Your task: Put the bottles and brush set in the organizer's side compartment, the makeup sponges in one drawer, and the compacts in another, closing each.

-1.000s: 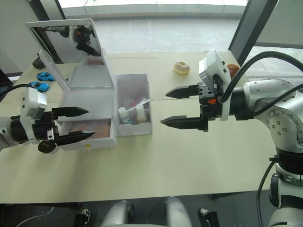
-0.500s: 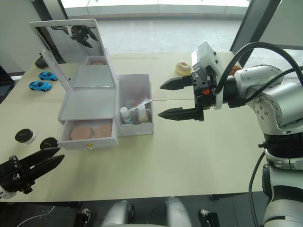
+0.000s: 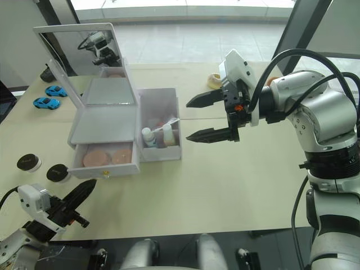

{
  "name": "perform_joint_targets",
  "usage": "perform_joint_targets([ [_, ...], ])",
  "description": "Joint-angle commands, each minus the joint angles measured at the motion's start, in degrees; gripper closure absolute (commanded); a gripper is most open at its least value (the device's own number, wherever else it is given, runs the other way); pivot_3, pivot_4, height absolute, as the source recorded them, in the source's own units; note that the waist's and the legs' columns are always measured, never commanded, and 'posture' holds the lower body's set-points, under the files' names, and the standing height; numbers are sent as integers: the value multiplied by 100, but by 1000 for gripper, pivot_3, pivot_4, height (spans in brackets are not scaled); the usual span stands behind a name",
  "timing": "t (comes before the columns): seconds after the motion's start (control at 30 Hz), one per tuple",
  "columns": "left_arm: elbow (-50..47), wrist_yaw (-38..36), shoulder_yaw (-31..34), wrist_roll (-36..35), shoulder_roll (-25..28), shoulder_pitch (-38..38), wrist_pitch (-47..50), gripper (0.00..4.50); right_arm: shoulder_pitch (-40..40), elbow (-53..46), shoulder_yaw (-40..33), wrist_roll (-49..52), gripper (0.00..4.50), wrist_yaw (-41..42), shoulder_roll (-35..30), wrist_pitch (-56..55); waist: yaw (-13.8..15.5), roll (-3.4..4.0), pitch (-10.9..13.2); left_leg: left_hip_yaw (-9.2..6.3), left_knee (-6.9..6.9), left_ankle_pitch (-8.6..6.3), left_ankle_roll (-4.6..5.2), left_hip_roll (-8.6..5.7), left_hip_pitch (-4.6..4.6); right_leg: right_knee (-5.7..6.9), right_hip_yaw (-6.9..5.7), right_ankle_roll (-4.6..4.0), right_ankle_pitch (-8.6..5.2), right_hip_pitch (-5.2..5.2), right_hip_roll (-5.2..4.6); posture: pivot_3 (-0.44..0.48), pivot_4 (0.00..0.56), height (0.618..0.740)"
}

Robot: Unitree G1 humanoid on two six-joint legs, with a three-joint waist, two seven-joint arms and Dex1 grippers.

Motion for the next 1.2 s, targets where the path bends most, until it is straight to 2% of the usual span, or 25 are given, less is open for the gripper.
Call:
perform_joint_targets([
  [0.03, 162, 198, -117, -7, 101, -372, -169, 4479, -57, -202, -289, 75, 0, -46, -134, 105, 5, 2, 1, 0, 1, 0, 0, -1, -1, 0, 0, 3, 2, 0, -1, 0, 150, 740],
  [0.43, 997, 573, -494, 436, 500, -1332, -478, 4479, -66, -334, -493, 154, 0, -151, -275, 338, 2, 3, 1, -3, 0, 0, 0, -1, -1, 3, -2, 9, 6, -1, 1, 0, 150, 740],
  [0.7, 1499, 616, -558, 457, 537, -1752, -664, 4479, -70, -399, -573, 200, 0, -197, -367, 464, 6, 3, 1, -2, 2, 0, 0, -1, -2, 3, -2, 10, 6, 0, 0, 0, 150, 740],
  [0.93, 1604, 526, -871, 529, 533, -1886, -740, 4479, -86, -432, -621, 220, 0, -247, -426, 542, 18, 3, 1, -3, 2, 0, 0, -3, -3, 3, -2, 13, 8, 1, -2, 0, 150, 740],
  [1.2, 1763, 597, -815, 523, 628, -1987, -817, 4479, -118, -426, -629, 238, 0, -237, -457, 611, 12, 3, 1, -4, 0, 0, 0, -2, -3, 5, -3, 14, 8, -1, -1, 0, 150, 740],
])
